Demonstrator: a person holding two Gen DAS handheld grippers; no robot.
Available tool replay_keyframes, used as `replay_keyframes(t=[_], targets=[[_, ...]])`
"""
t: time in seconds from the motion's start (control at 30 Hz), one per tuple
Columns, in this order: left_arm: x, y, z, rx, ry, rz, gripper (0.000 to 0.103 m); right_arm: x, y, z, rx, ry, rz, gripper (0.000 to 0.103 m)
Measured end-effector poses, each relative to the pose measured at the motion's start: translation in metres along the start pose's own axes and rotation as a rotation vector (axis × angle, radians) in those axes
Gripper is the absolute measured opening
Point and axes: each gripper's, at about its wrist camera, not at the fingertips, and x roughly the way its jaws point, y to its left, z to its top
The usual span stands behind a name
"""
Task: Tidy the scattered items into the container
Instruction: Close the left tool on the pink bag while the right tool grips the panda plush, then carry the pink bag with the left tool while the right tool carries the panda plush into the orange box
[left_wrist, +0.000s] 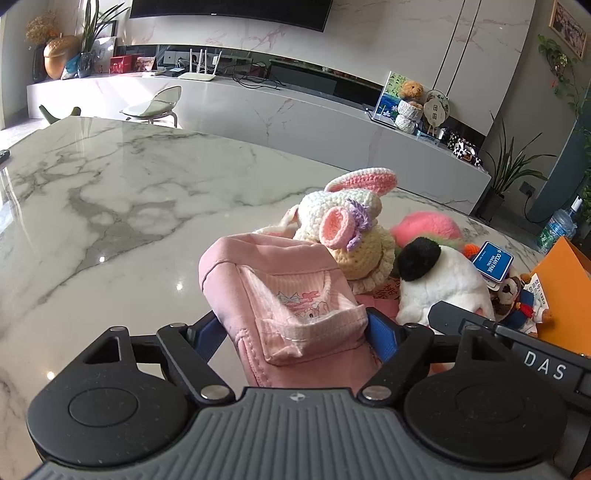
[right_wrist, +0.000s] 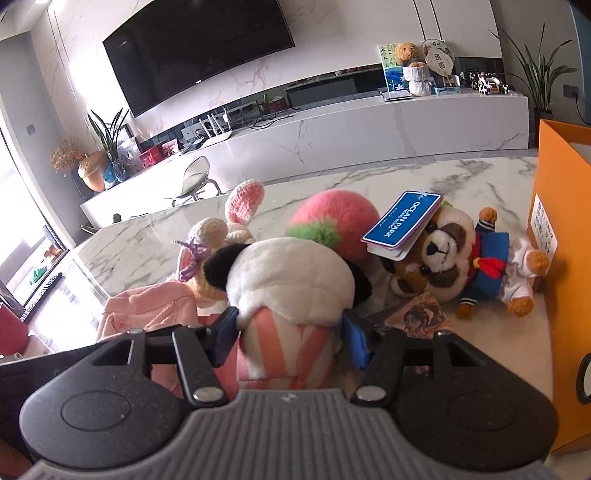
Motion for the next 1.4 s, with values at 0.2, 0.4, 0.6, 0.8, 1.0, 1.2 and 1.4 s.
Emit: replay_keyframes(t=[0.2, 0.4, 0.6, 0.8, 1.0, 1.2, 1.4], targets=[[-0.017, -0.007, 0.002, 0.046, -0.028, 0.01, 0.079, -0.014, 0.007, -0.002, -0.027, -0.007, 0.001, 0.061], [-0.045, -0.012, 0.006, 0.07, -0.066, 0.004, 0.077, -0.042, 0.018, -0.004, -0.048, -0.034, 0.019, 0.06], [-0.079, -0.019, 0.003, 0.09, -0.092, -0.021, 0.075, -0.08, 0.027, -0.002, -0.066, -0.098, 0.016, 0.059], [-0.109, -0.031, 0.001, 0.114, -0.122, -0.058, 0.074, -0.122, 0.028, -0.008, -0.041, -0.157, 0.01, 0.059], [-0.135, -0.054, -0.001, 0.16, -0.149, -0.107, 0.074, -0.164, 0.019, -0.01, -0.008, -0.222, -0.015, 0.059], [-0.152, -0.084, -0.003, 0.211, -0.155, -0.168, 0.074, -0.205, -0.001, -0.008, 0.009, -0.28, -0.072, 0.059], [-0.159, -0.124, -0.001, 0.284, -0.164, -0.235, 0.074, -0.238, -0.03, -0.001, 0.032, -0.304, -0.135, 0.059]])
